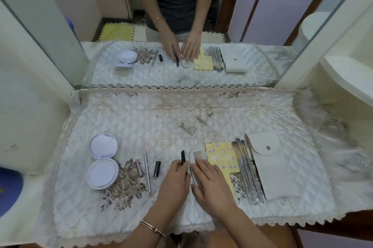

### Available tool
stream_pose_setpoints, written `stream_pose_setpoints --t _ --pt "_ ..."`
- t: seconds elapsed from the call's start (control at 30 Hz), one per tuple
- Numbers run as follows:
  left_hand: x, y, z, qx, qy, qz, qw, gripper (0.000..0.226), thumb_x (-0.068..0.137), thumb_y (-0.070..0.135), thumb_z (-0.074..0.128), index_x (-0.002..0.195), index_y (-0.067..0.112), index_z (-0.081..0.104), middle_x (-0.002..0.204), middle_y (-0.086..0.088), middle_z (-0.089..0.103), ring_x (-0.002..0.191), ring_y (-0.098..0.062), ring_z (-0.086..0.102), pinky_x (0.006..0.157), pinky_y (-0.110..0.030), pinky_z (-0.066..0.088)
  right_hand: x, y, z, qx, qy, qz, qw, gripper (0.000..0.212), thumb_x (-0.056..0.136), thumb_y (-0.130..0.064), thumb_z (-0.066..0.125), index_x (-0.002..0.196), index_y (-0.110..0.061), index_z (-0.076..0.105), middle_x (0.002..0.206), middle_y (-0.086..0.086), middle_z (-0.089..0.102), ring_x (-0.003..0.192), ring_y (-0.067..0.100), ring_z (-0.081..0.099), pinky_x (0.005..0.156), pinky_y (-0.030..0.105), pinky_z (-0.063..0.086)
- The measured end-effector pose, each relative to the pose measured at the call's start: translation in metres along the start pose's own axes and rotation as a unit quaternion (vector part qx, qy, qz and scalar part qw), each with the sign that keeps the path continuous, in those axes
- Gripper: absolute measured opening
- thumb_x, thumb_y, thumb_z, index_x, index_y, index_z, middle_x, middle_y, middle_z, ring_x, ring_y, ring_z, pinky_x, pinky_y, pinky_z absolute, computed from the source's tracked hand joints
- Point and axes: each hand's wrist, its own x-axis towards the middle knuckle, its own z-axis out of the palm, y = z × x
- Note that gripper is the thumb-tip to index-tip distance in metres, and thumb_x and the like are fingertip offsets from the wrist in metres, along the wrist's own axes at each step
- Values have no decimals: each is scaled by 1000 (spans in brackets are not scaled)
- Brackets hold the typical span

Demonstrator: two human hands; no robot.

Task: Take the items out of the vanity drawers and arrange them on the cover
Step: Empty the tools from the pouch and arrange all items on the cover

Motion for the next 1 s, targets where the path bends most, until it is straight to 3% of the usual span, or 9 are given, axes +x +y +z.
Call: stream_pose_setpoints --t 0.1,0.33,0.47,0.6,0.7,0.8,0.9,1.0 --pt "-1 2 -1 3 -5 6 1000 41 96 18 37 137 13 37 141 -5 35 124 -14 43 94 -12 31 -3 3 2 1 -26 -5 1000 48 81 -43 38 120 -25 60 124 -8 63 118 8 56 110 28 3" --pt "-1 4 -2 5 -18 7 1000 43 96 18 38 138 13 35 142 -5 34 127 -14 40 100 -15 29 -7 5 0 -1 6 2 1000 49 82 -44 36 114 -19 65 117 -5 68 113 10 60 109 28 4" --pt "-6 5 -9 -3 -4 -4 1000 42 96 18 37 137 12 34 142 -4 34 126 -14 41 99 -16 30 -4 7 0 14 69 -12 997 45 82 -42 40 109 -17 66 114 -1 69 112 15 59 107 30 21" --pt "-18 -12 -29 -8 78 -40 996 35 93 15 41 127 9 47 130 -7 46 117 -19 48 98 -24 36 10 -10 -5 79 125 -45 988 42 79 -38 43 107 -16 65 108 -1 68 106 15 58 96 32 47" --pt "-27 -34 -47 -6 139 -97 986 25 88 9 50 112 2 56 115 -16 54 111 -30 49 99 -38 40 28 -38 -5 92 116 -94 985 39 76 -38 47 105 -18 65 96 -5 69 91 11 61 82 24 51" --pt "-33 -49 -59 7 138 -133 981 20 84 9 54 101 -1 55 104 -18 55 98 -32 51 86 -37 42 48 -67 1 66 74 -121 988 45 64 -38 65 105 -20 64 88 -5 69 78 14 66 63 26 56" --pt "-33 -59 -62 23 124 -139 982 35 84 18 52 115 1 52 113 -17 53 105 -32 50 91 -38 41 61 -81 9 30 60 -147 987 52 43 -37 81 92 -22 68 83 -6 69 74 14 67 59 27 55" --pt "-26 -64 -64 25 124 -146 981 38 88 18 50 124 4 48 123 -19 49 113 -34 49 98 -40 39 66 -80 14 25 66 -158 985 46 40 -36 83 82 -26 68 79 -11 68 74 11 66 62 23 54"
